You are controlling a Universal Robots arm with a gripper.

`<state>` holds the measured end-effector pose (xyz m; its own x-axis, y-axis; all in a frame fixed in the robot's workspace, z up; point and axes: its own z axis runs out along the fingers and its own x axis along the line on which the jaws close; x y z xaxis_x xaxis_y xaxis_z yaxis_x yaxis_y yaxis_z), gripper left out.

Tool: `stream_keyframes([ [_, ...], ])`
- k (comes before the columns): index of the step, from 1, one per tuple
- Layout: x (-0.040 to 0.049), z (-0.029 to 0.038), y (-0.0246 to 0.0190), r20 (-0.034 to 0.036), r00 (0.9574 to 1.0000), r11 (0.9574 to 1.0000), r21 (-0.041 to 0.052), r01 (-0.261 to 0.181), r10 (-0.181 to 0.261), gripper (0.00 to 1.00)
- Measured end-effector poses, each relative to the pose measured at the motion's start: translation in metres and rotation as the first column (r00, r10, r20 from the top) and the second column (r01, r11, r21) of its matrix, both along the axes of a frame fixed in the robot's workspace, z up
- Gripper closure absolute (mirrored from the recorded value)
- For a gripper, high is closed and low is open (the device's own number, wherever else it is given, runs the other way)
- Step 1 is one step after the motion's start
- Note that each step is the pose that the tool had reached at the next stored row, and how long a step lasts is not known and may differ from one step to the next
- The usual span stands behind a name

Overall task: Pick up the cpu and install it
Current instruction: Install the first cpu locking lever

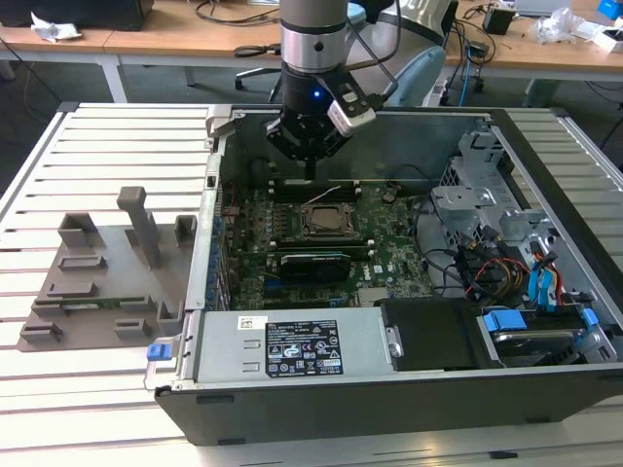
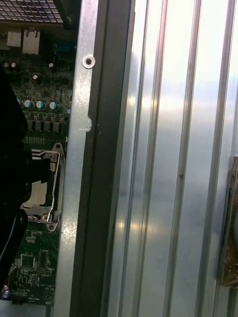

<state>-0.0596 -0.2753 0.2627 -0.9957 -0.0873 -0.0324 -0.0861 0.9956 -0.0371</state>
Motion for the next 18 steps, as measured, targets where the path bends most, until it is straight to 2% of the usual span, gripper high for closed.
stream_keyframes([
  [3,0.0002,-0.0001,-0.0004,0.0000,1.0000,1.0000,0.0000,0.000,0.000,0.89],
  [7,0.0020,-0.0008,-0.0057,-0.0004,1.0000,1.0000,0.0000,0.000,0.000,0.89],
  [8,0.0021,-0.0011,-0.0093,-0.0004,1.0000,0.9999,0.0119,0.000,0.000,0.89],
  [9,0.0021,-0.0012,-0.0113,-0.0004,1.0000,0.9996,0.0290,0.000,0.000,0.89],
  [10,0.0022,-0.0014,-0.0129,-0.0003,1.0000,0.9992,0.0412,0.000,0.000,0.89],
  [11,0.0022,-0.0016,-0.0144,-0.0003,1.0000,0.9988,0.0494,0.000,0.000,0.89],
  [12,0.0023,-0.0022,-0.0161,-0.0003,1.0000,0.9986,0.0533,0.000,0.000,0.89],
  [14,0.0036,-0.0035,-0.0165,-0.0004,1.0000,0.9985,0.0546,-0.004,0.004,0.89],
  [17,0.0044,-0.0092,-0.0163,-0.0003,0.9977,0.9962,0.0545,-0.068,0.068,0.89],
  [18,0.0043,-0.0117,-0.0162,-0.0003,0.9977,0.9962,0.0550,-0.068,0.068,0.89],
])
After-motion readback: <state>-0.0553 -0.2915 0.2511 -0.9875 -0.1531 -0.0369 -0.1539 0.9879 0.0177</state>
